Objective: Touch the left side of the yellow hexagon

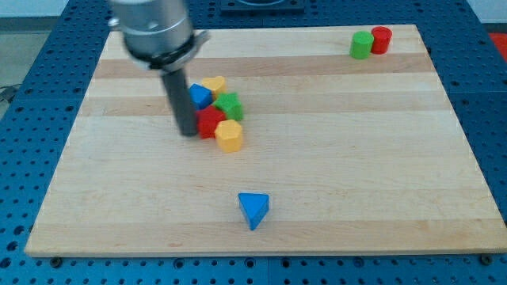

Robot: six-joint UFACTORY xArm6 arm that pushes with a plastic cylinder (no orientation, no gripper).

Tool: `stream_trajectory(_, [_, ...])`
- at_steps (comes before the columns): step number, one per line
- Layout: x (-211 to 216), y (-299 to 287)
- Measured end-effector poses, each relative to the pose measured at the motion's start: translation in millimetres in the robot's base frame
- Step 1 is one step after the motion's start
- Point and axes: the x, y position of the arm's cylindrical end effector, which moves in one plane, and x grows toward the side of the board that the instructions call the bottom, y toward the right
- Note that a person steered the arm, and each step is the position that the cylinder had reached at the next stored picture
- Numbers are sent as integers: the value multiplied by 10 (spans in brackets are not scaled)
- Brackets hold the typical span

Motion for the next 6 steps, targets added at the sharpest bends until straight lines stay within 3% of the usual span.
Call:
stream_trajectory(1, [0, -40])
stream_trajectory(3, [480, -386])
stream_trajectory(4, [460, 214])
stream_trajectory(6, [242, 329])
